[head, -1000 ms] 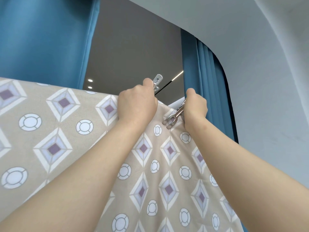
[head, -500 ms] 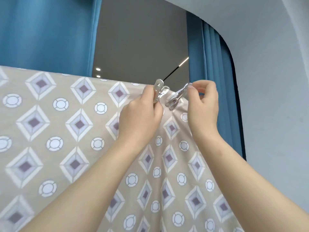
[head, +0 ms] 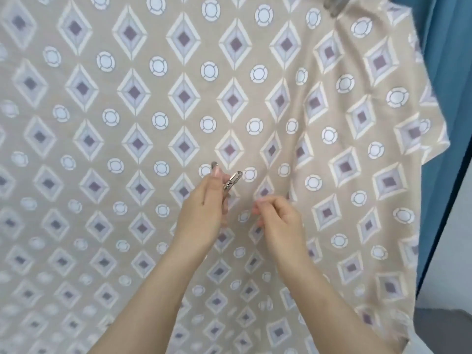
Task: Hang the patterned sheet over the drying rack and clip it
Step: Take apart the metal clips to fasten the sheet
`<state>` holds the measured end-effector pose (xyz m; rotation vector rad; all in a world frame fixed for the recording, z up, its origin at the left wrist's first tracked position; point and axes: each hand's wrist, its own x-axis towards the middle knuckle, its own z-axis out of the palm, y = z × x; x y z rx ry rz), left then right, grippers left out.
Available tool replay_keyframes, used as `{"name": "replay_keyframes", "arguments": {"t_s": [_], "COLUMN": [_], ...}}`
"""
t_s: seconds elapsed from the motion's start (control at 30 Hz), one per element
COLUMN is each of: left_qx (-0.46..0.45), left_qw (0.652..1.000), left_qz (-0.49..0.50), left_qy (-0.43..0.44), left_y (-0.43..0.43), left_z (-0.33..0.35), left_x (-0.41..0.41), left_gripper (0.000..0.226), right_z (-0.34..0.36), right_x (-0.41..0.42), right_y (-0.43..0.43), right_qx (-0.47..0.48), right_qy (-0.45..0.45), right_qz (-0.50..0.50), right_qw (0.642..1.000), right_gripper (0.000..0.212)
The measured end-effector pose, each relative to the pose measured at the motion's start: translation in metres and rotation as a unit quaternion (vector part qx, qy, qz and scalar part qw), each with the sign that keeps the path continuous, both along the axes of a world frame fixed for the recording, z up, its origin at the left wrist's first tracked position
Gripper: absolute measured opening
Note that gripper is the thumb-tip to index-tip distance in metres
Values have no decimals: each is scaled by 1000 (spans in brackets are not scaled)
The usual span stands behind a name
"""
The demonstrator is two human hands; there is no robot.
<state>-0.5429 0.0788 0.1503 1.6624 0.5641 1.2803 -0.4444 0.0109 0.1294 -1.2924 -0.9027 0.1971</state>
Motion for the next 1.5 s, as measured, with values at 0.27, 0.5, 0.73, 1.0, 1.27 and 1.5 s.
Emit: {"name": "replay_keyframes", "arguments": {"t_s": [0.27,0.5,0.73,1.0,1.27,1.5], "left_qx": [-231,-312,-330,-359,-337,-324], "left_qw": [971,924,921,917,939,935], "left_qz": [40,7,-3,21,44,98], "left_qy": [-48,-219,-207,-172,-47,-106], "left_y": [18,33,80,138,183,230], "left_z": [-93,-121,-137,-149,-158,-145], "left_x": [-81,-146,-227,-337,-390,-416], "left_gripper": [28,30,25,30,26,41], "right_z": [-80,-116,-125,-141,-141,-125], "right_x": [-61,-139,-230,-302,-333,-362], "right_y": [22,57,120,172,223,285], "right_qx": [-130,-174,-183,-194,-207,-183], "right_qy": [36,-7,-52,30,104,101], "right_qz": [133,250,266,315,324,364], "right_qw": [982,952,945,929,917,908], "right_gripper": [15,20,32,15,16,13]}}
